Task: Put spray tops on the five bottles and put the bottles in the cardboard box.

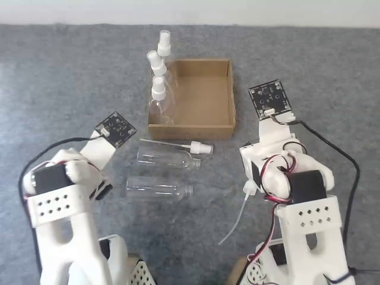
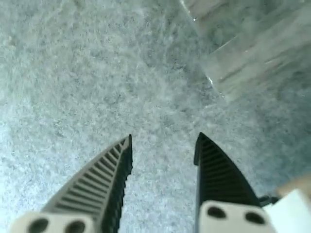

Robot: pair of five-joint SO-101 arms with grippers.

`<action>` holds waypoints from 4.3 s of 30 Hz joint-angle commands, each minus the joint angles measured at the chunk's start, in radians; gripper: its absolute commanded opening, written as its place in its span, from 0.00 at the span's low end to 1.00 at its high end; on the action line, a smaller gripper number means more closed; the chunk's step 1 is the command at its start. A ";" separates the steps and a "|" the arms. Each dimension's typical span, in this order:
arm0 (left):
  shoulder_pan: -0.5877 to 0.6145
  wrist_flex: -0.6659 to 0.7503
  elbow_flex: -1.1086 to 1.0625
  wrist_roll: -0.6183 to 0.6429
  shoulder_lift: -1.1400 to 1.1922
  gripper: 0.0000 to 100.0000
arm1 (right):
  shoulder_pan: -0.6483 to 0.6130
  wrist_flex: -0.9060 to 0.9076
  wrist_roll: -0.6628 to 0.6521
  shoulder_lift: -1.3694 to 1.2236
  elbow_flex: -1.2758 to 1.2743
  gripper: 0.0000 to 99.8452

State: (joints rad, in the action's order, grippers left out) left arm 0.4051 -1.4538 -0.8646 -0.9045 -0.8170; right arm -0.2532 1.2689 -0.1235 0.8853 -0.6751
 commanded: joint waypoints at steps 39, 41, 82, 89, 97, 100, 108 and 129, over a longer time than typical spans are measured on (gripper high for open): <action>-0.962 0.245 -0.173 0.546 0.008 0.15 | 0.128 -0.044 0.011 0.035 -0.008 0.24; -0.976 0.276 -0.174 0.574 0.008 0.15 | 0.128 -0.042 0.011 0.038 -0.008 0.24; -0.454 0.298 -0.041 0.971 -0.003 0.15 | -0.188 0.062 0.497 0.031 0.005 0.24; -0.453 0.373 -0.097 0.971 -0.003 0.15 | -0.308 0.005 0.545 0.031 -0.075 0.25; -0.405 0.400 -0.096 0.973 -0.005 0.15 | -0.389 0.002 0.681 -0.004 -0.080 0.25; -0.301 0.457 -0.099 0.976 -0.005 0.15 | -0.407 -0.028 0.718 -0.081 -0.077 0.25; -0.184 0.482 -0.101 1.056 -0.005 0.15 | -0.455 -0.140 0.824 -0.209 -0.077 0.25; -0.158 0.528 -0.142 1.054 -0.003 0.15 | -0.470 -0.351 0.895 -0.550 -0.077 0.25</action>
State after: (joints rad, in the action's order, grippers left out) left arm 0.2424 -0.9643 -1.0119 0.1404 -0.8170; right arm -0.7442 0.9513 0.7633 0.3452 -0.7687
